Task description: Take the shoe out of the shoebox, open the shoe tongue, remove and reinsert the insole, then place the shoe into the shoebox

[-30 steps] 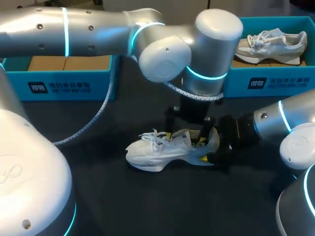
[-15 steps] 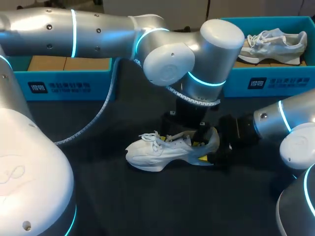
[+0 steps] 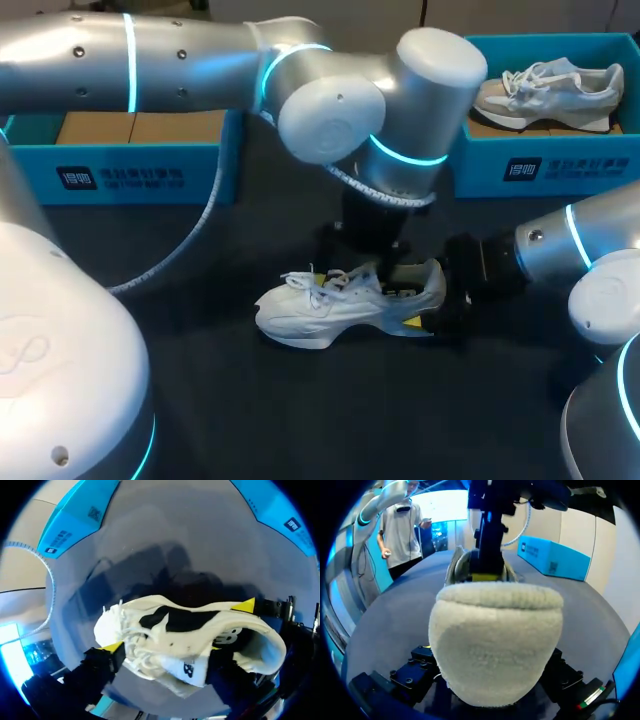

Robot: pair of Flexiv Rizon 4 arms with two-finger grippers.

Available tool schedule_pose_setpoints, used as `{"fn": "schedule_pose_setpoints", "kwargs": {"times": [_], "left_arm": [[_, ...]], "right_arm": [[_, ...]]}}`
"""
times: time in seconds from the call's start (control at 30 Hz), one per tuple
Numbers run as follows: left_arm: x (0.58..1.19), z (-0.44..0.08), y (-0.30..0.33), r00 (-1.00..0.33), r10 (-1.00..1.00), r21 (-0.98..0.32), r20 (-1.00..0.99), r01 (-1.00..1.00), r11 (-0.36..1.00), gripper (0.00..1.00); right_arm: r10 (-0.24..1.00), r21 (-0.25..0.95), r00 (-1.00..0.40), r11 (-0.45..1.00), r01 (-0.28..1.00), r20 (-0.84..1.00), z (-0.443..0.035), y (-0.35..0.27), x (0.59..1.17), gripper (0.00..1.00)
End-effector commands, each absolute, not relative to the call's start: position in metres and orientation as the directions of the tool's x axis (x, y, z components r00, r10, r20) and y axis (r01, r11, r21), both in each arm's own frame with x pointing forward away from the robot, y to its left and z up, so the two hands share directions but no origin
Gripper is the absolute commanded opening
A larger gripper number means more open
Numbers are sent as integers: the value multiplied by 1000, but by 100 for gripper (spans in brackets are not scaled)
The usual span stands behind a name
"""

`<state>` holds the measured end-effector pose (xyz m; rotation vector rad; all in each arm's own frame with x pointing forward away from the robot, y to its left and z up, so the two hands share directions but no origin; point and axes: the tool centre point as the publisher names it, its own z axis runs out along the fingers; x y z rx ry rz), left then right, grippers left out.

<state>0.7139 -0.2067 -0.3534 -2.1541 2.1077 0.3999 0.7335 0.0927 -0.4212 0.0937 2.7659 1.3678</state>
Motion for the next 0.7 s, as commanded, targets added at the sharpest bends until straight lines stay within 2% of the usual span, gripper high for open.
{"fn": "schedule_pose_setpoints", "kwargs": {"times": [0.03, 0.27, 0.3, 0.33, 0.7], "left_arm": [[712, -341, -194, -27, -975, 147, -221, -989, -5, 29], [706, -325, -188, -61, -981, 193, -185, -981, 25, 21], [706, -324, -188, -61, -981, 193, -184, -981, 25, 17], [705, -324, -187, -61, -981, 192, -185, -981, 25, 0], [693, -311, -174, -71, -987, 208, -145, -977, 40, 0]], "right_arm": [[81, 792, -996, 610, 31, -24, -425, 98, 733, 0], [81, 792, -996, 610, 31, -24, -425, 98, 733, 0], [81, 792, -996, 610, 31, -24, -425, 98, 733, 0], [81, 792, -996, 610, 31, -24, -425, 98, 733, 0], [81, 792, -996, 610, 31, -24, -425, 98, 733, 0]]}}
